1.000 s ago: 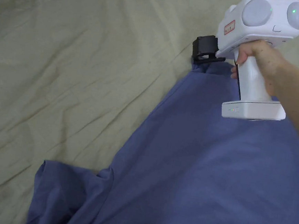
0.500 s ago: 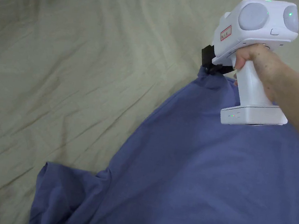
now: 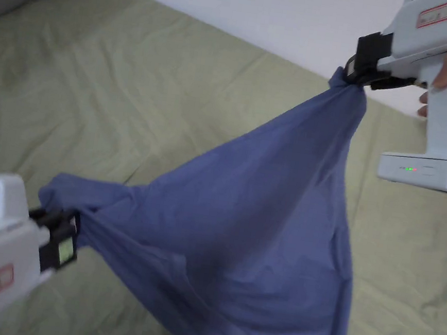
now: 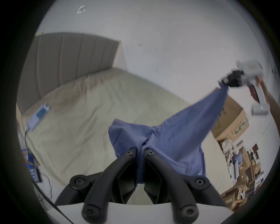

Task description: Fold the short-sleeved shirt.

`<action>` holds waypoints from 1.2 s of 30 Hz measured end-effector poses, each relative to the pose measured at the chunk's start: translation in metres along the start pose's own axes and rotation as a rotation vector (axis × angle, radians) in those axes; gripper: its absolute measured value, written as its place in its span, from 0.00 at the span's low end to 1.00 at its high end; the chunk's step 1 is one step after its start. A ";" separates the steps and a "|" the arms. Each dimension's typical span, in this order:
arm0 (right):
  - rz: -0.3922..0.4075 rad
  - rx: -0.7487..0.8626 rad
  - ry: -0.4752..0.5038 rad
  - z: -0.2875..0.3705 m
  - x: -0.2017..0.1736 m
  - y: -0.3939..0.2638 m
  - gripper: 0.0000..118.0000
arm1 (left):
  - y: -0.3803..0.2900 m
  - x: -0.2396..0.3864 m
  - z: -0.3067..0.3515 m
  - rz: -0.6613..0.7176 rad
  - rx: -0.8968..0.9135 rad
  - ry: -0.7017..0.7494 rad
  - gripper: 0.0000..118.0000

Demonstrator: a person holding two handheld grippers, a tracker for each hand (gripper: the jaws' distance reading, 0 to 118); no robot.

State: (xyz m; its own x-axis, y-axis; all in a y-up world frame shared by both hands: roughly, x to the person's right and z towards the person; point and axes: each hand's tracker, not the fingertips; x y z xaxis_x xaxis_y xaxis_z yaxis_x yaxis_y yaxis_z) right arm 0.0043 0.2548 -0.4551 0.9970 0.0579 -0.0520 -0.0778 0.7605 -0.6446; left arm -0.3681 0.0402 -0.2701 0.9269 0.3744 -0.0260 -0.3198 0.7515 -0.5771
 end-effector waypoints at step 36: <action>-0.292 0.628 -0.273 0.311 0.139 0.067 0.05 | 0.427 0.237 0.120 -0.289 0.634 0.065 0.04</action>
State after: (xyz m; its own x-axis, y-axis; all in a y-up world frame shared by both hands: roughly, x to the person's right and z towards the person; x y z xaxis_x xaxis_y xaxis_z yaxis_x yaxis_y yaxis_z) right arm 0.1384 0.5148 -0.2680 0.9483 -0.1064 0.2989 0.1244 0.9914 -0.0415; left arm -0.3082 0.5152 -0.4253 0.9956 0.0932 -0.0038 -0.0931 0.9955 0.0193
